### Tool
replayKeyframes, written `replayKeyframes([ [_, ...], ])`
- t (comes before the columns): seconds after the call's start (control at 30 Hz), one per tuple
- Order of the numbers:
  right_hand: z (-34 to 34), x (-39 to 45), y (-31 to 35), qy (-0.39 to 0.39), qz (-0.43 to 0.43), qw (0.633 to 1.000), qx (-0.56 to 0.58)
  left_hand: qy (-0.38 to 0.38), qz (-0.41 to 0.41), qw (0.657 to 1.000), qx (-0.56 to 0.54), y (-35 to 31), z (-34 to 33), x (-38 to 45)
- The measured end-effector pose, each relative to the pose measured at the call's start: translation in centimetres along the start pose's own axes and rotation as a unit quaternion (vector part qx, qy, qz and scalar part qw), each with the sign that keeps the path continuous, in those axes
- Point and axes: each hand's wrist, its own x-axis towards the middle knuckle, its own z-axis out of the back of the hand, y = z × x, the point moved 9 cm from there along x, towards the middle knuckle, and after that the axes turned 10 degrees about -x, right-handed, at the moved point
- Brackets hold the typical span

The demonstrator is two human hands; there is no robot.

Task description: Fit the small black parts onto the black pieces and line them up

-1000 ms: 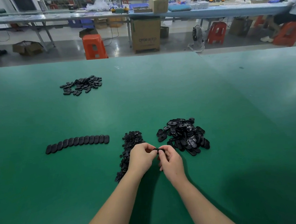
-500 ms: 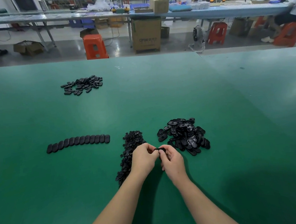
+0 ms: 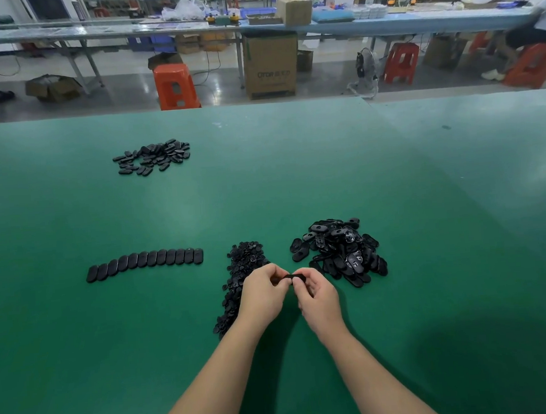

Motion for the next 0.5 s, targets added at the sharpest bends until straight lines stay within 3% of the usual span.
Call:
replayKeyframes([
  [0.23,0.0,0.2,-0.1,-0.003,0.005,1.000,-0.010,0.013,-0.045,0.999,0.023,-0.5,-0.2,-0.2],
  [0.5,-0.1,0.0,0.0,-0.003,-0.007,1.000,0.011,-0.004,-0.190,0.966,0.177,-2.2,0.5,-0.9],
])
